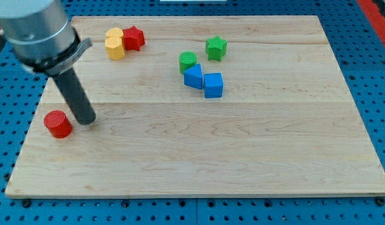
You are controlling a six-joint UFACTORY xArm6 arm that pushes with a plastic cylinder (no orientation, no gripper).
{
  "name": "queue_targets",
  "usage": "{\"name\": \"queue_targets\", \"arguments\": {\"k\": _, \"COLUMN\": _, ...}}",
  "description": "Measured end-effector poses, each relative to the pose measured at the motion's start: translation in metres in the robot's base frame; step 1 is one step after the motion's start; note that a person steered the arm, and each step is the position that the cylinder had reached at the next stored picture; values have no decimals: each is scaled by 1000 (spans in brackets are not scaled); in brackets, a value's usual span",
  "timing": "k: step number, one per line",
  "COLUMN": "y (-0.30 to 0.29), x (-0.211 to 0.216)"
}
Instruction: Move the red circle towards the center left of the board
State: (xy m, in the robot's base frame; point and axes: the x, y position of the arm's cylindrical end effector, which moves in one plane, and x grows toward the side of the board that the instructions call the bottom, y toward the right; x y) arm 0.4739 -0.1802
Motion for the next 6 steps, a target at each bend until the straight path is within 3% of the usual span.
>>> {"name": "queue_targets", "arguments": {"k": 1, "y": 19, "x": 57}}
{"name": "queue_targets", "arguments": {"k": 2, "y": -67, "x": 54}}
{"name": "queue_targets", "arguments": {"k": 3, "y": -66, "x": -8}}
{"name": "queue_targets", "arguments": {"k": 4, "y": -16, "x": -27}}
{"name": "queue_targets", "arguments": {"k": 5, "y": -18, "x": -40}}
{"name": "queue_targets", "arguments": {"k": 6, "y": -38, "x": -5}}
